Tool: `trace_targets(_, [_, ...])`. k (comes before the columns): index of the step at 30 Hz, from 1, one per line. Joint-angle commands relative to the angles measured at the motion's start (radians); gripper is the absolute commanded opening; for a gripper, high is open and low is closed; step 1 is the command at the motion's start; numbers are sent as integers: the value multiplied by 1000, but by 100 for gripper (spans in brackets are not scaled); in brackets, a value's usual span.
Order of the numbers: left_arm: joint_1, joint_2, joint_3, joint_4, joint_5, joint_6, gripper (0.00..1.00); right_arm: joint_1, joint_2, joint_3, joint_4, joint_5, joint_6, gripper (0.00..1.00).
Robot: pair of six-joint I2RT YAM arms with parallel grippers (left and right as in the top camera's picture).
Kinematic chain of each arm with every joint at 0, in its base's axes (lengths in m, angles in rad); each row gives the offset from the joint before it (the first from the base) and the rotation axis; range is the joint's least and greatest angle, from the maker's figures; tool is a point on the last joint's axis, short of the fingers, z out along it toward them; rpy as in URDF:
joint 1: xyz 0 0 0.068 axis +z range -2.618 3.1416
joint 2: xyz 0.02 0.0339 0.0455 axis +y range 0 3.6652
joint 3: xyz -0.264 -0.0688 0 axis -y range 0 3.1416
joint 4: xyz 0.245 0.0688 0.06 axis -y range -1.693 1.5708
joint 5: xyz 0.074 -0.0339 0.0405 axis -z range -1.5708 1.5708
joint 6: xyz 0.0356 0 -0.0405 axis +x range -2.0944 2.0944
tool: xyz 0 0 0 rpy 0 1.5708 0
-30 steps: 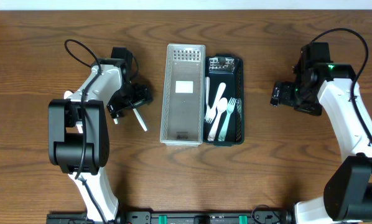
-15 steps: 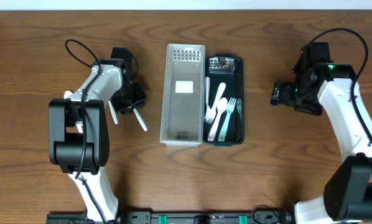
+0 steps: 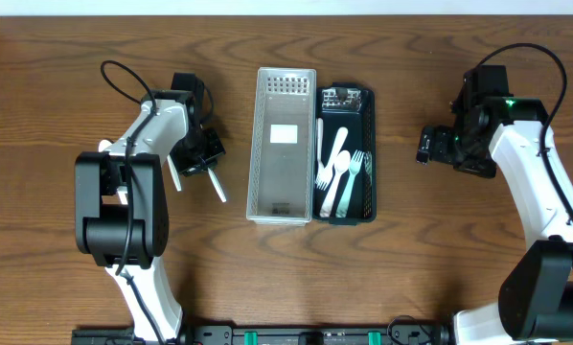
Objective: Pack container
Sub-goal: 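Carry the spoon into the clear basket and release it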
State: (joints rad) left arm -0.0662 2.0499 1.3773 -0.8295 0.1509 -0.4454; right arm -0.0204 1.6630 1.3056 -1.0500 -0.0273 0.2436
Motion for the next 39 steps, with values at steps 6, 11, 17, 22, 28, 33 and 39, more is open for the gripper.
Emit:
trace_targets(6, [2, -58, 49, -73, -5, 6, 6, -5, 7, -6, 3, -3, -13, 94])
trace_targets(11, [-39, -180, 122, -189, -5, 27, 6, -5, 7, -6, 4, -3, -13, 94])
trace_targets(17, [-205, -364, 162, -231, -13, 97, 6, -5, 7, -6, 14, -3, -13, 94])
trace_targets(22, [-389, -414, 162, -229, -122, 142, 6, -5, 7, -6, 14, -3, -13, 95])
trace_targets(28, [-474, -355, 146, -187, -137, 145, 6, -5, 7, -6, 9, -3, -13, 95])
trace_targets(33, [-473, -282, 146, -172, -137, 141, 6, -5, 7, -6, 6, -3, -13, 95])
trace_targets(39, [-473, -267, 147, -172, -137, 147, 30, -5, 7, -6, 6, -3, -13, 95])
